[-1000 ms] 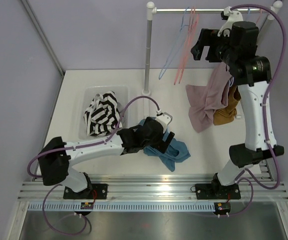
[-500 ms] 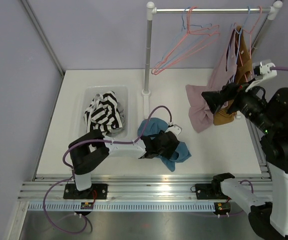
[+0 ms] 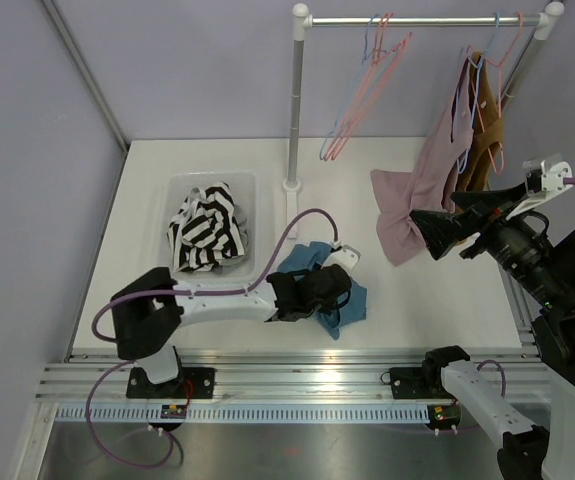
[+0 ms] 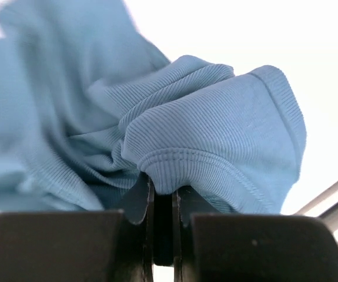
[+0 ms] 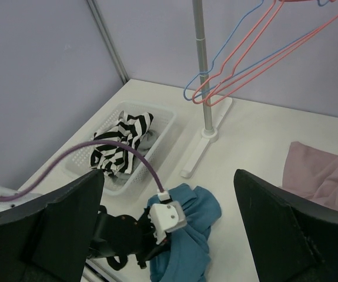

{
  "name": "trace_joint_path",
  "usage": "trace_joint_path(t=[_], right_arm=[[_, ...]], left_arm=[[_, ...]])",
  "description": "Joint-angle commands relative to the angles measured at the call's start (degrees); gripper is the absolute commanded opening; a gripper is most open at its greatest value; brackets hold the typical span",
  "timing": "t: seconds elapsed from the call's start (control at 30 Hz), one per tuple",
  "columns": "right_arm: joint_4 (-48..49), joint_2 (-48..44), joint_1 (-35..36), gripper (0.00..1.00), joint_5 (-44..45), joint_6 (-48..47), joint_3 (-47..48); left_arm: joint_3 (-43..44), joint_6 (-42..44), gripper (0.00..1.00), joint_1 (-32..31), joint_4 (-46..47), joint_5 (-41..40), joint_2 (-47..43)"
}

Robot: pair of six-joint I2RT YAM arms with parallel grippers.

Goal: Remove the tank top from the hanger

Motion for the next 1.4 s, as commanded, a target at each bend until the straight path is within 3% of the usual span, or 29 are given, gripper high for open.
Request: trace_joint_path(t=[0.0,0.27,0.37,0.6,0.73,0.8,1.07,1.2,1.3,1.33,1.37], right_arm=[[0.38,-0.63,0.14,1.00,1.57,-0.71,-0.97],[0.99,-1.25,0.14,1.00,2.36,-0.89,-2.55],[1.08,-1.16,0.14,0.99,2.81,-0.53,-2.64],[2.31,-1.07,0.23,0.99,2.72,-0.18,-3.70],[2.84,0.59,0.14,1.00,5.08,-0.09,-4.14],[1.79,3.39,0.14,0.99,10.76,1.13,-3.00],[1.17,13.42,0.14,0.99,24.42,2.28,4.12],[0.47,19.30,0.14,0.99,27.06,2.10,9.38],[0.03,22.90,0.06,1.00,30.05,0.62,11.24],[-0.75,24.05,-0.47,0.99,30.57,-0.26,11.85],[-1.28,26.33,-1.08,0.99,30.41,-0.70,13.16]], left_arm=[[3.87,0.12,0.00,0.60,-4.06,-10.17,-10.35],[14.23,1.62,0.00,5.61,-19.71,-19.40,-20.37],[16.97,2.23,0.00,10.44,-23.75,-19.59,-23.98],[24.17,4.08,0.00,29.24,-30.17,-13.80,-25.84],[24.62,3.73,0.00,39.26,-31.14,-7.91,-22.59],[24.62,2.68,0.00,45.15,-32.28,-3.78,-20.13],[24.44,-0.93,0.00,60.35,-33.69,16.52,1.37],[23.57,-1.89,0.00,62.48,-32.73,22.59,9.13],[23.12,-2.51,0.01,62.48,-31.58,24.88,9.24],[23.47,-2.34,0.03,62.57,-31.85,24.88,8.71],[23.82,-2.08,0.14,62.75,-32.02,24.88,8.10]])
